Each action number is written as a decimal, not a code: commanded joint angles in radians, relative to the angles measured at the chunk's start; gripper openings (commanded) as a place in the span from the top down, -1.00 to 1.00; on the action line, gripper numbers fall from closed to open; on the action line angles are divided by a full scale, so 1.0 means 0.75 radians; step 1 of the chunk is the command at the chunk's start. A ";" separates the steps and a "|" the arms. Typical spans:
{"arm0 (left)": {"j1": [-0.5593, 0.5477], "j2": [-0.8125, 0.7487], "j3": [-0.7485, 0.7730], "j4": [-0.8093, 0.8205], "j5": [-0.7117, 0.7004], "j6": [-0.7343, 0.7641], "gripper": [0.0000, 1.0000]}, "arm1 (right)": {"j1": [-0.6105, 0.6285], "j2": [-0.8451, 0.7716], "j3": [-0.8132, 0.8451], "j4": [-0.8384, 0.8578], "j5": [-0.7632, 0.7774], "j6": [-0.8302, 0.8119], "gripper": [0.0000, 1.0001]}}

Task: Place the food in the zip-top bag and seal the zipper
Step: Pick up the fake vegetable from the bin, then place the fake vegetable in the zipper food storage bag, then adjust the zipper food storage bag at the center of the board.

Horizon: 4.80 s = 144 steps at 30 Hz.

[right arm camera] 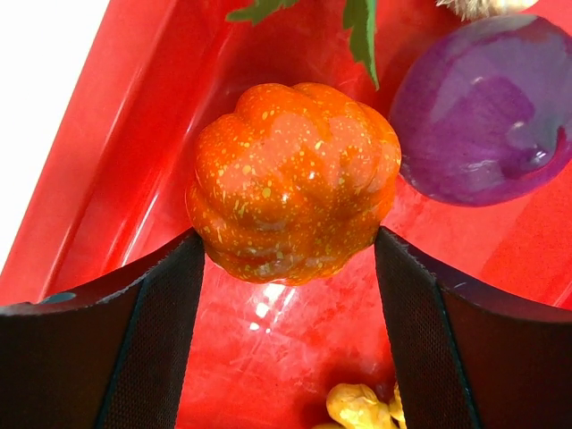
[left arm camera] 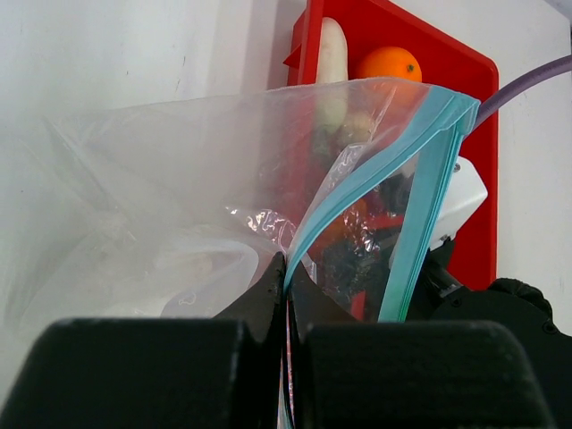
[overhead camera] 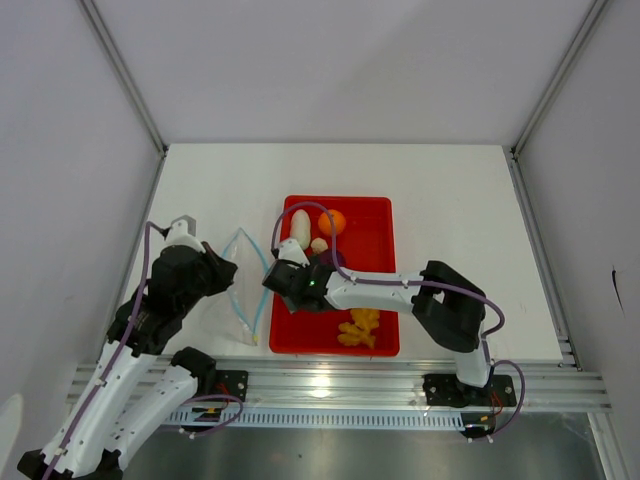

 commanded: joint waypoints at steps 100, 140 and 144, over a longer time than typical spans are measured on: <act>0.192 -0.059 0.029 0.134 0.718 -0.061 0.99 | 0.081 -0.525 -0.121 0.440 -0.460 0.146 -0.70; 0.192 -0.010 0.236 -0.033 0.683 -0.006 0.99 | 0.114 -0.725 -0.133 0.246 -0.382 0.042 1.00; 0.192 -0.012 0.330 -0.133 0.638 0.088 0.99 | 0.051 -0.783 -0.076 0.221 -0.582 0.034 1.00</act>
